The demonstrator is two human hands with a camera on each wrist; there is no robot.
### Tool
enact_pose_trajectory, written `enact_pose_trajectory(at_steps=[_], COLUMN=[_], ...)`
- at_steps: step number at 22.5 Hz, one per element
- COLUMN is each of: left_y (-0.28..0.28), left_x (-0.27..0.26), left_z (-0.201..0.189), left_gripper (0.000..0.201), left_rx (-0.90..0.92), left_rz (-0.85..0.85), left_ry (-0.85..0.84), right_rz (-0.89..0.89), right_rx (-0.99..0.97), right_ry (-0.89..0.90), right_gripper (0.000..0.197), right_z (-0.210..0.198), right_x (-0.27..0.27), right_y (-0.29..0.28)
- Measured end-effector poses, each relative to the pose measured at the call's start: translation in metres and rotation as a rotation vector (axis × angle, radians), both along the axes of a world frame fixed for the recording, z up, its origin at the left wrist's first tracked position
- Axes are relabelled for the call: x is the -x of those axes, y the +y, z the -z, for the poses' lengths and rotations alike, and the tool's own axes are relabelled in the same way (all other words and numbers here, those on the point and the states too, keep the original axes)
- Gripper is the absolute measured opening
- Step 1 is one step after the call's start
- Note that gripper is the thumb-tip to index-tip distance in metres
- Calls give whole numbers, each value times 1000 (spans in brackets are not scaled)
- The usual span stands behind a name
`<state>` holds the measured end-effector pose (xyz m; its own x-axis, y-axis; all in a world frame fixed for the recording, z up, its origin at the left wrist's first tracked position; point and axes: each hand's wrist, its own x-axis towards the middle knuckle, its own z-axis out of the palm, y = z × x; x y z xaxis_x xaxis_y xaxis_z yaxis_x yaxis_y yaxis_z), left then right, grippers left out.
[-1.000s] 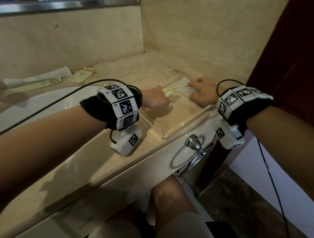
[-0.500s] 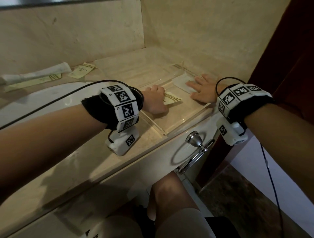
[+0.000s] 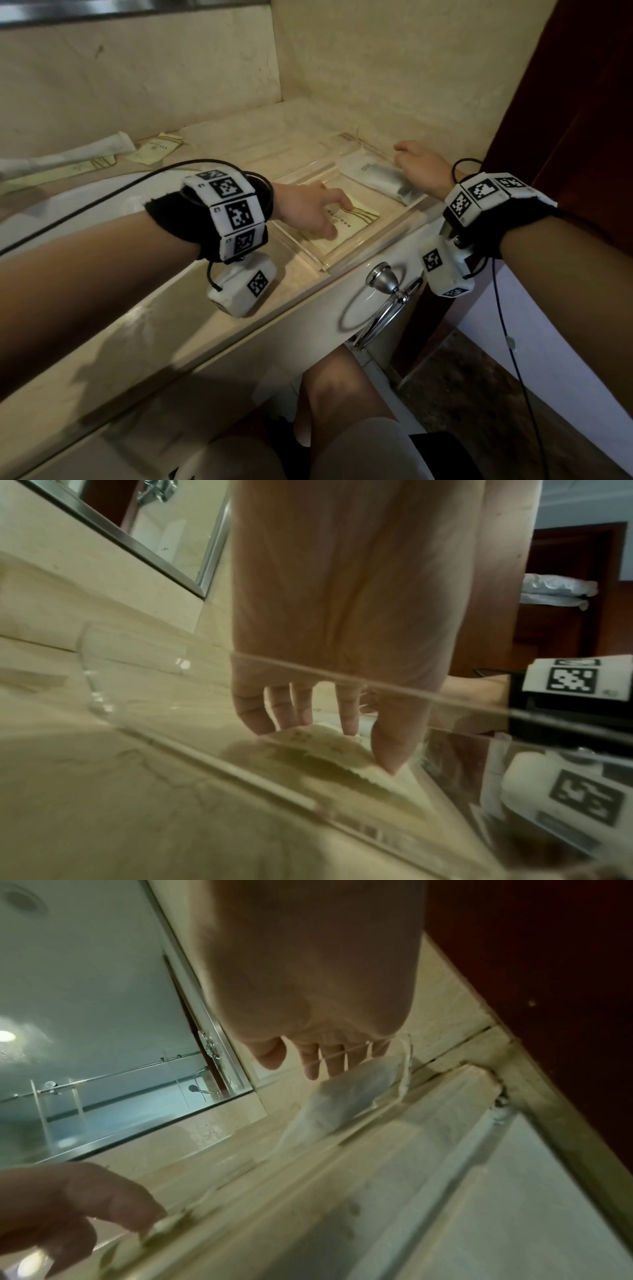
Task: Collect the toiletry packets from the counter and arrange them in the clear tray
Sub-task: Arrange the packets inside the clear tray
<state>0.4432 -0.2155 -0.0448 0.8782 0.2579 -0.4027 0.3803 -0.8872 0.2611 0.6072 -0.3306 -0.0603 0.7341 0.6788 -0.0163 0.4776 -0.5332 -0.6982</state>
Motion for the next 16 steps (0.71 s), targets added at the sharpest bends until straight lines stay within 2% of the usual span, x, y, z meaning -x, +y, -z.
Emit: enact_pose_trajectory(at_steps=[5, 11, 16], left_y=[-10, -13, -8], left_x=[-3, -3, 1], left_z=[2, 5, 3], left_gripper=[59, 61, 66], left_rx=[-18, -84, -58], left_rz=[72, 99, 84], left_ry=[8, 15, 7], right_rz=[-22, 0, 5], right_rx=[51, 58, 78], right_ry=[-28, -55, -55], right_gripper=[54, 55, 56], right_z=[11, 14, 11], right_x=[-2, -5, -4], right_y=[1, 2, 3])
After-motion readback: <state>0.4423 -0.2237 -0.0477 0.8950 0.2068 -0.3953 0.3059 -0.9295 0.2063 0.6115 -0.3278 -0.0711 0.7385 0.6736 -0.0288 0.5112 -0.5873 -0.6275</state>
